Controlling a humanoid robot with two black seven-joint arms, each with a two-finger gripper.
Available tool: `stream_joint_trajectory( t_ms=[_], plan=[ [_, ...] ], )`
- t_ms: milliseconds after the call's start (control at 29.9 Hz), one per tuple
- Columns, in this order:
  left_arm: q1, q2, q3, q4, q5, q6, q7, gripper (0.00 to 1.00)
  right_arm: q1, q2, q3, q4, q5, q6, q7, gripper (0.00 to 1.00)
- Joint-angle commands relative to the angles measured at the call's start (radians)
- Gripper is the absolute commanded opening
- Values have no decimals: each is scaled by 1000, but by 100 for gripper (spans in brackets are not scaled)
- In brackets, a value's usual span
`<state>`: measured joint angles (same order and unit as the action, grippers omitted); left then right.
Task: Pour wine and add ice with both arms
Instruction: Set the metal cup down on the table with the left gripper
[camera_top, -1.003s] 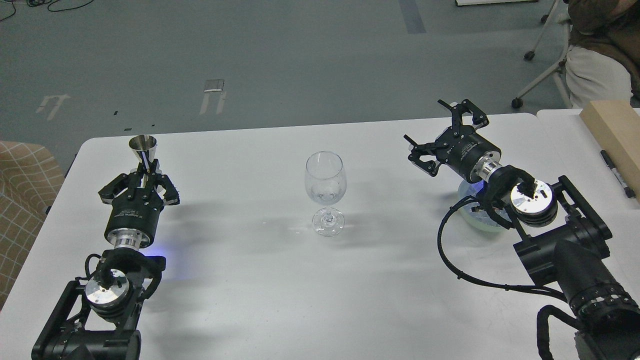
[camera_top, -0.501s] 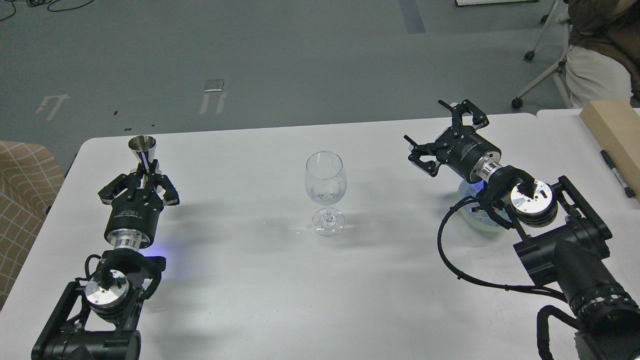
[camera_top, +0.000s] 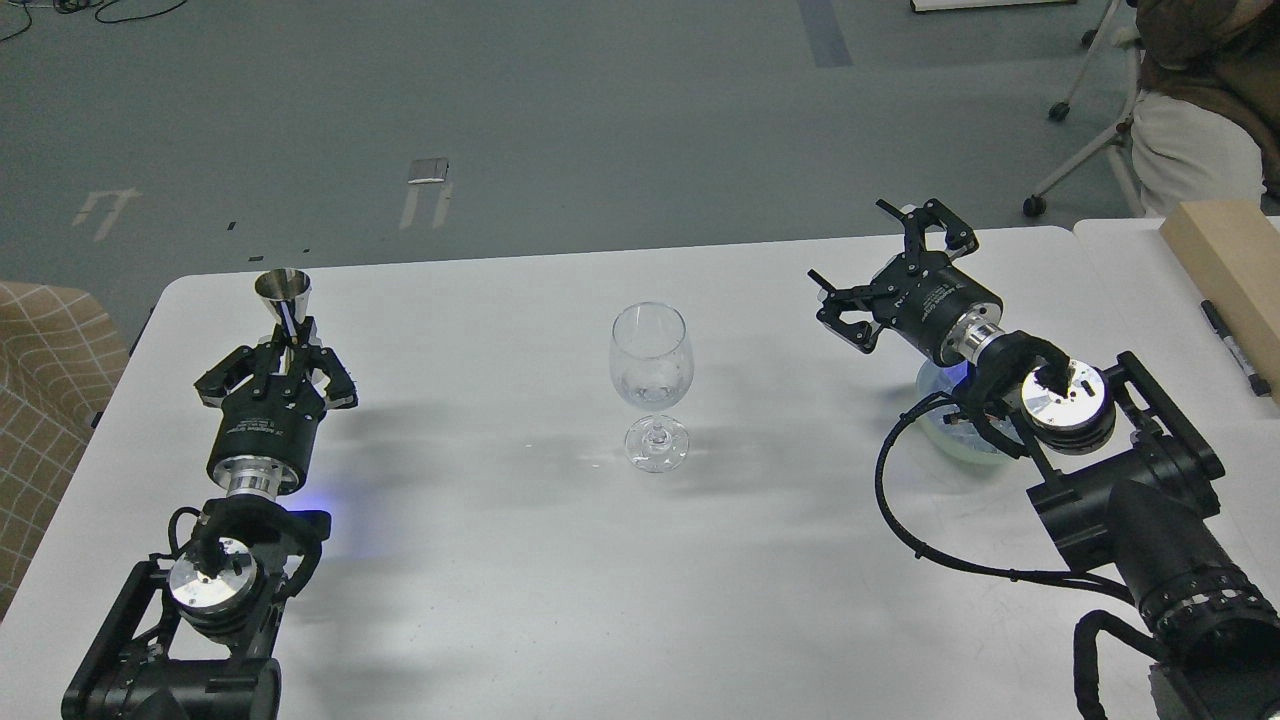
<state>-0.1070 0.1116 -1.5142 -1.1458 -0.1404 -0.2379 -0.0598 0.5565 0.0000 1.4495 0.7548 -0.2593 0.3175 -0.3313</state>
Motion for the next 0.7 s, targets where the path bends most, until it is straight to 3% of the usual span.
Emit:
stream_joint_trajectory(
  t_ms=[0, 668],
  plan=[
    [1, 0, -12, 0, -21, 2, 1, 4, 0, 0, 0, 0, 0, 0, 0, 100],
    [13, 0, -14, 0, -39, 17, 3, 11, 0, 0, 0, 0, 0, -3, 0, 100]
  ],
)
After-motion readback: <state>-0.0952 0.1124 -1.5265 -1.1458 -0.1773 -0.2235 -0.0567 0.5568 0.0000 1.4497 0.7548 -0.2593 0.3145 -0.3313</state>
